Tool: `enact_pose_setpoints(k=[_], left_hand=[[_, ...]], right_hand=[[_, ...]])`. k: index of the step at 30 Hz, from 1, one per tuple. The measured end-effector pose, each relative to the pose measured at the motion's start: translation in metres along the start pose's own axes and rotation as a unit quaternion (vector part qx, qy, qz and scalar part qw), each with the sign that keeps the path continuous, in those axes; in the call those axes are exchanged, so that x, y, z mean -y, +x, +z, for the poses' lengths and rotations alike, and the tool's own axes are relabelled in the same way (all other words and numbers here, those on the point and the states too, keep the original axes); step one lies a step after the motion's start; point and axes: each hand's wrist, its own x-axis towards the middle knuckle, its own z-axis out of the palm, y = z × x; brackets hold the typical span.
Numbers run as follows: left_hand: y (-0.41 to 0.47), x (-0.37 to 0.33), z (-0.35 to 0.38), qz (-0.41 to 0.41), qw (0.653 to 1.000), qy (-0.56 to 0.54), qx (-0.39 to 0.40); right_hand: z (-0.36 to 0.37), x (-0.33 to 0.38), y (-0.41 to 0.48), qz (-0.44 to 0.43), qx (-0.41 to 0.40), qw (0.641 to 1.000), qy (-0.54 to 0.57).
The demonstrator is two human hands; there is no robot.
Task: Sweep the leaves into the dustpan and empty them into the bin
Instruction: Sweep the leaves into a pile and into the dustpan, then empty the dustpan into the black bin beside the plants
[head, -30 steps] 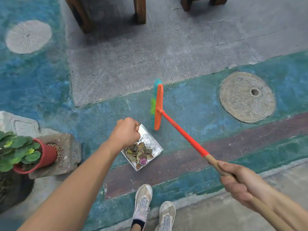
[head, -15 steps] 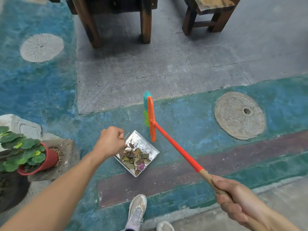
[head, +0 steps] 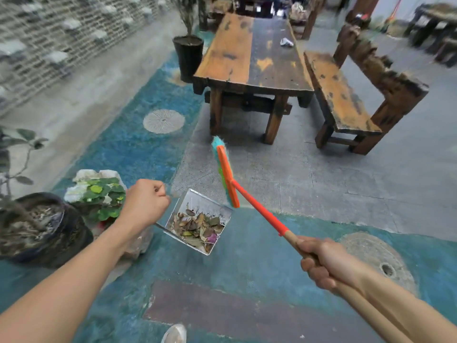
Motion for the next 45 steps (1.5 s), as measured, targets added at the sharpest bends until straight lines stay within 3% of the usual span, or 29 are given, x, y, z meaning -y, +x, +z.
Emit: enact_pose_setpoints(k=[4, 9, 17, 29, 35, 39, 45], left_hand=[[-0.043, -0.013, -0.075, -0.008, 0.999, -0.024, -0.038], [-0.108, -0.013, -0.168, -0.024, 0.995, 0.0, -0.093], [-0.227, 0.054, -0.284, -0.116, 0.98, -0.032, -0.159], [-0.387, 0.152, -0.402, -0.221, 0.947, -0.028, -0.23], [-0.441, 0.196, -0.449, -0.32, 0.9, 0.059, -0.292], [-0.448, 0.226, -0.467, -0.374, 0.866, 0.069, -0.323], [-0.429, 0.278, -0.491, -0.438, 0.828, 0.118, -0.328]], right_hand=[[0.022, 0.029, -0.044, -0.021, 0.011, 0.999, -0.047], [0.051, 0.07, -0.109, 0.012, 0.036, 0.995, -0.097], [0.148, 0.073, -0.195, 0.034, 0.107, 0.972, -0.205], [0.351, 0.002, -0.242, 0.061, 0.261, 0.877, -0.399], [0.458, -0.022, -0.231, 0.021, 0.326, 0.814, -0.481], [0.512, -0.03, -0.209, -0.018, 0.364, 0.792, -0.489], [0.602, -0.022, -0.174, 0.0, 0.42, 0.752, -0.508]])
